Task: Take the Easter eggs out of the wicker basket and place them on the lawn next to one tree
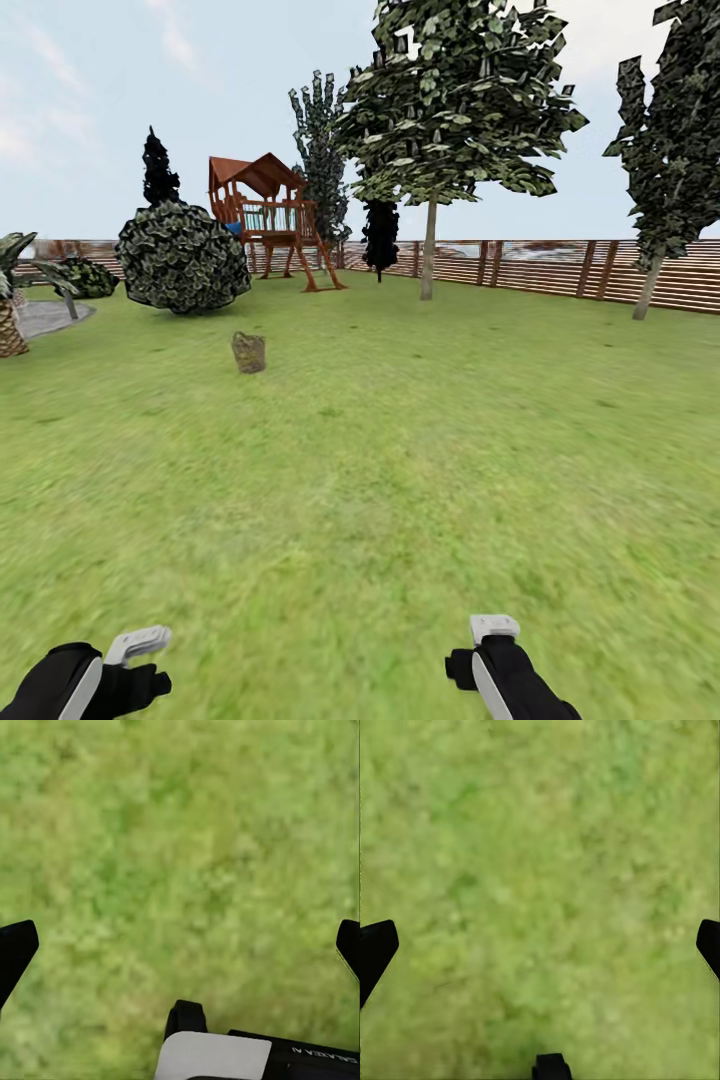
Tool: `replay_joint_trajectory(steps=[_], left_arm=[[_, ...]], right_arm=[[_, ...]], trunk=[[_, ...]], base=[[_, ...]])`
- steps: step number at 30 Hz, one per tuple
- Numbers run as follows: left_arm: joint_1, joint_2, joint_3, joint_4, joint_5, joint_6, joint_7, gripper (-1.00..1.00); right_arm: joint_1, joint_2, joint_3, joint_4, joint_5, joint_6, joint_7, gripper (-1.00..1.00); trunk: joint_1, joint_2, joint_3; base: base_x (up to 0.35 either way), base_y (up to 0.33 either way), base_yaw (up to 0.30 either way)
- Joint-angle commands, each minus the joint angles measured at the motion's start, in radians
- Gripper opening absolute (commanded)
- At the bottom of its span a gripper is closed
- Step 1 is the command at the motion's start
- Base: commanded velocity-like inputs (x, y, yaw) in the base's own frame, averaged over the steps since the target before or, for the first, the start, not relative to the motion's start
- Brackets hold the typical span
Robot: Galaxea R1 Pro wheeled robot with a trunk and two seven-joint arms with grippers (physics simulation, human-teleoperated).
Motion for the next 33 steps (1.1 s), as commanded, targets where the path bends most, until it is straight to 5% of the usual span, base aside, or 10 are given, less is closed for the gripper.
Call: replay_joint_trajectory(steps=[1,16,33], left_arm=[[-0.001,-0.001,0.002,-0.003,-0.003,0.004,-0.006,1.00],[-0.001,-0.001,0.002,-0.005,-0.004,0.004,-0.006,1.00],[-0.001,-0.001,0.002,-0.005,-0.004,0.004,-0.006,1.00]], right_arm=[[-0.001,-0.001,0.003,-0.001,-0.010,0.003,-0.009,1.00],[-0.001,-0.001,0.004,-0.001,-0.010,0.003,-0.009,1.00],[-0.001,-0.001,0.001,-0.003,-0.012,0.001,-0.010,1.00]], trunk=[[0.001,-0.001,-0.001],[0.001,-0.001,-0.001],[0.001,-0.001,-0.003]], base=[[0.338,0.000,0.000],[0.338,0.000,0.004],[0.337,0.000,0.137]])
